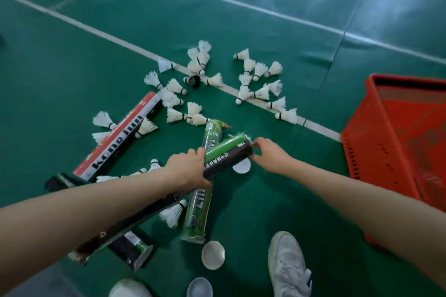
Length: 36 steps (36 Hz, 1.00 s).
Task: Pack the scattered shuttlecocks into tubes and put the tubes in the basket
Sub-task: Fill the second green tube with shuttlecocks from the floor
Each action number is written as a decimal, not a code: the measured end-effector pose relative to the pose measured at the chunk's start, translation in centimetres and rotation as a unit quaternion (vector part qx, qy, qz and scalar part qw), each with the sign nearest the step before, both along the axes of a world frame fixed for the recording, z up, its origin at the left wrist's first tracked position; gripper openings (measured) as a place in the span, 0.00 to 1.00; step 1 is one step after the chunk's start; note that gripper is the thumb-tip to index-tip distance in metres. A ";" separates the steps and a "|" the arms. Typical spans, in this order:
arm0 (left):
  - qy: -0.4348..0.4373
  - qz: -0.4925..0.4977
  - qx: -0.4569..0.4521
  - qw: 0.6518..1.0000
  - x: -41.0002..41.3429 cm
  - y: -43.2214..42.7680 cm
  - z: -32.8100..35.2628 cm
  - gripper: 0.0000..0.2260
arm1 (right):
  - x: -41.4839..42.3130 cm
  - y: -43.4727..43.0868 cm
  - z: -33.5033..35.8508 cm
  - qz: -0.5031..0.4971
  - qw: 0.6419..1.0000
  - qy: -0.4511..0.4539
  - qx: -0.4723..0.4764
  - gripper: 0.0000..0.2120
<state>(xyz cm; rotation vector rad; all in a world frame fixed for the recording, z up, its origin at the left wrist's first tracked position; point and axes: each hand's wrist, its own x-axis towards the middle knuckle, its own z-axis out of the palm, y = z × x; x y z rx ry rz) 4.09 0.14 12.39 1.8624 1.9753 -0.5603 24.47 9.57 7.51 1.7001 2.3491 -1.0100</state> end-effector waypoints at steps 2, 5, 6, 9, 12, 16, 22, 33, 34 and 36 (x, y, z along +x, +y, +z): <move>-0.010 0.007 0.014 1.000 -0.6 0.2 0.9 0.42 | -0.6 0.1 1.5 -0.007 1.000 -0.001 0.003 0.22; -0.026 0.011 0.037 0.999 -1.6 0.5 1.7 0.43 | -1.4 0.4 2.4 -0.003 1.000 -0.029 0.003 0.22; -0.030 0.011 0.040 0.999 -1.8 0.7 1.8 0.43 | -1.6 0.7 2.4 -0.007 0.999 -0.040 0.001 0.22; -0.032 0.005 0.046 0.998 -2.4 2.1 0.9 0.43 | -2.8 2.5 1.8 -0.004 0.998 -0.061 0.010 0.23; -0.039 0.009 0.031 0.999 -3.0 5.1 -1.5 0.42 | -3.8 6.2 -0.2 0.000 0.998 -0.064 0.028 0.21; -0.056 0.031 0.011 0.998 -3.7 10.6 -6.0 0.41 | -3.7 12.9 -4.5 0.009 0.989 -0.138 0.053 0.25; -0.094 0.067 0.010 0.993 -3.1 16.7 -9.1 0.38 | -1.7 20.6 -8.2 -0.160 0.980 -0.091 0.071 0.24; -0.094 0.146 0.006 0.985 -2.3 24.6 -10.5 0.41 | -4.7 28.5 -11.7 -0.144 0.985 0.049 0.077 0.25; -0.091 0.148 0.004 0.985 -2.2 25.0 -10.7 0.41 | -5.2 29.2 -12.1 -0.127 0.987 0.048 0.082 0.25; -0.087 0.153 0.000 0.984 -2.1 25.6 -11.1 0.41 | -6.2 30.6 -12.6 -0.098 0.991 0.032 0.090 0.24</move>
